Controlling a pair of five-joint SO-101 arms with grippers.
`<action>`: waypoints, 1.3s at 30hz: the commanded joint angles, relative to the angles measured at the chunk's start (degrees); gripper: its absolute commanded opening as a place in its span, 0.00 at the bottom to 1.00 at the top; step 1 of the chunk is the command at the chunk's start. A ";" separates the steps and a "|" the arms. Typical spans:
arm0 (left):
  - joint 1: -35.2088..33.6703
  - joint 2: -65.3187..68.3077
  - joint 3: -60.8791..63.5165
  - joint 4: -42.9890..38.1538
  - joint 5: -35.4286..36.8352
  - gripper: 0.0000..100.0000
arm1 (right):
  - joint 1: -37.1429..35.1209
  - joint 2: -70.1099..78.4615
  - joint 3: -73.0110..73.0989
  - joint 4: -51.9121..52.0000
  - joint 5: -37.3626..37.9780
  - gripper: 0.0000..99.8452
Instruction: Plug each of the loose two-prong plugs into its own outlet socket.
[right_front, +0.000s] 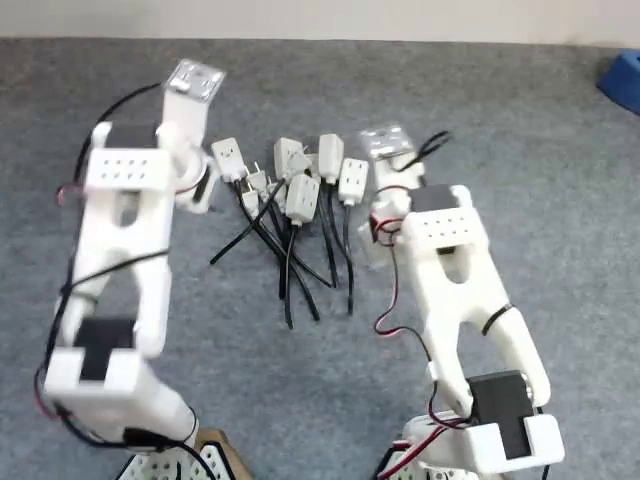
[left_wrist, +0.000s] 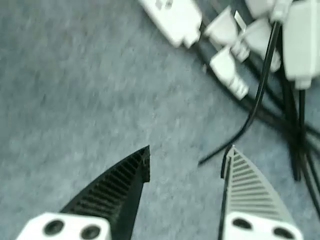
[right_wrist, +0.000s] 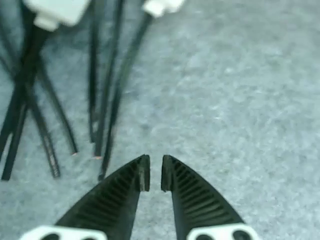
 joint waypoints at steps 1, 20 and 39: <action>1.89 13.05 -21.76 5.19 1.58 0.23 | 1.80 -1.01 0.57 -0.48 0.09 0.06; 9.10 55.08 -78.46 21.01 1.41 0.23 | 8.92 -1.36 7.78 -0.75 3.78 0.06; 11.82 32.57 -46.90 24.09 6.68 0.23 | 17.19 -1.36 5.49 -0.22 0.09 0.06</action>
